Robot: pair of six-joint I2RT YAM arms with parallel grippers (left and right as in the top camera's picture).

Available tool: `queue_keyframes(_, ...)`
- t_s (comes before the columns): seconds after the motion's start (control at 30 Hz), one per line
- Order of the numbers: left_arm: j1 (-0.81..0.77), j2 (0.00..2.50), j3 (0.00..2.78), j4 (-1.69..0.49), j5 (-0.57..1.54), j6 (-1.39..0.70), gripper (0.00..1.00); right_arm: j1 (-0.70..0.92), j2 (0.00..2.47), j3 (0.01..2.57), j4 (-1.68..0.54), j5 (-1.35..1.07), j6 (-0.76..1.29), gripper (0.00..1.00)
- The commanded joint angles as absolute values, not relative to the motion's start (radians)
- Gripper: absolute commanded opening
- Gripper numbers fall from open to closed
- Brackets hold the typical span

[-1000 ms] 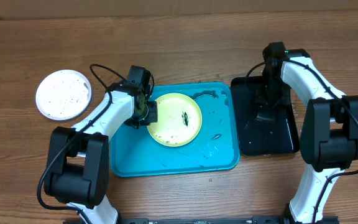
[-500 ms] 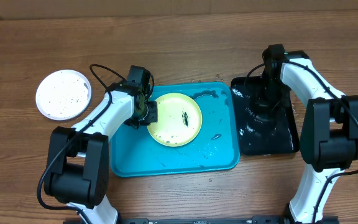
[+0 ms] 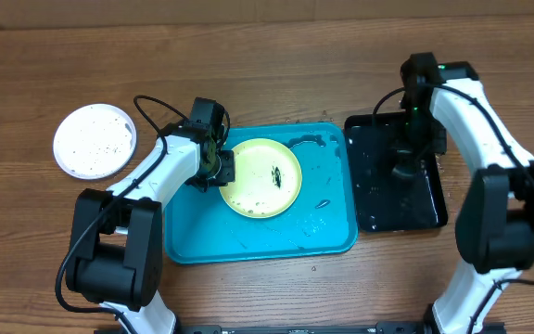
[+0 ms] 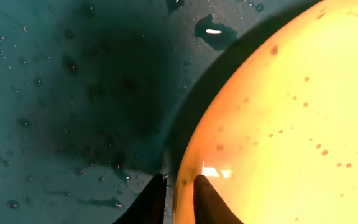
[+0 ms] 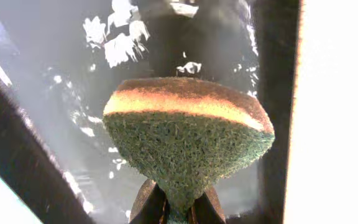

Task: Clean dirty plates on tray and stack at the side
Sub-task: 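Bring the sponge onto the yellow plate with the right gripper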

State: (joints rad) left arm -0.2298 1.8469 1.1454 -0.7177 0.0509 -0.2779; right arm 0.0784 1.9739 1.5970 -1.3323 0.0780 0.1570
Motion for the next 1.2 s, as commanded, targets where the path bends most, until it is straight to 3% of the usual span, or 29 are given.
queue_keyframes(0.0,-0.234,1.837,1.163,-0.717,0.053,-0.270,0.13,0.073,1.932,1.626,-1.334,0.093,0.153,0.04)
queue_keyframes(0.07,-0.234,1.837,1.163,-0.717,0.064,-0.270,0.05,0.072,1.932,1.626,-1.333,0.093,0.153,0.04)
queue_keyframes(0.4,-0.234,1.837,1.164,-0.731,0.231,-0.254,0.04,0.072,1.930,1.615,-1.383,0.066,0.154,0.04)
queue_keyframes(0.47,-0.234,1.837,1.164,-0.736,0.241,-0.254,0.04,0.074,1.930,1.592,-1.362,0.065,0.154,0.04)
queue_keyframes(0.57,-0.233,1.837,1.164,-0.728,0.213,-0.254,0.15,0.083,1.930,1.540,-1.313,0.067,0.153,0.04)
queue_keyframes(0.67,-0.224,1.837,1.164,-0.708,0.176,-0.255,0.15,0.087,1.930,1.509,-1.287,0.090,0.149,0.04)
queue_keyframes(0.77,-0.222,1.837,1.164,-0.710,0.187,-0.266,0.04,0.087,1.930,1.515,-1.292,0.112,0.131,0.04)
queue_keyframes(0.97,-0.222,1.837,1.164,-0.760,0.279,-0.331,0.04,0.100,1.930,1.523,-1.320,0.112,0.084,0.04)
queue_keyframes(1.07,-0.223,1.837,1.161,-0.762,0.279,-0.345,0.06,0.112,1.930,1.523,-1.321,0.113,0.041,0.04)
queue_keyframes(1.17,-0.223,1.837,1.161,-0.745,0.260,-0.345,0.16,0.124,1.930,1.530,-1.315,0.115,0.008,0.04)
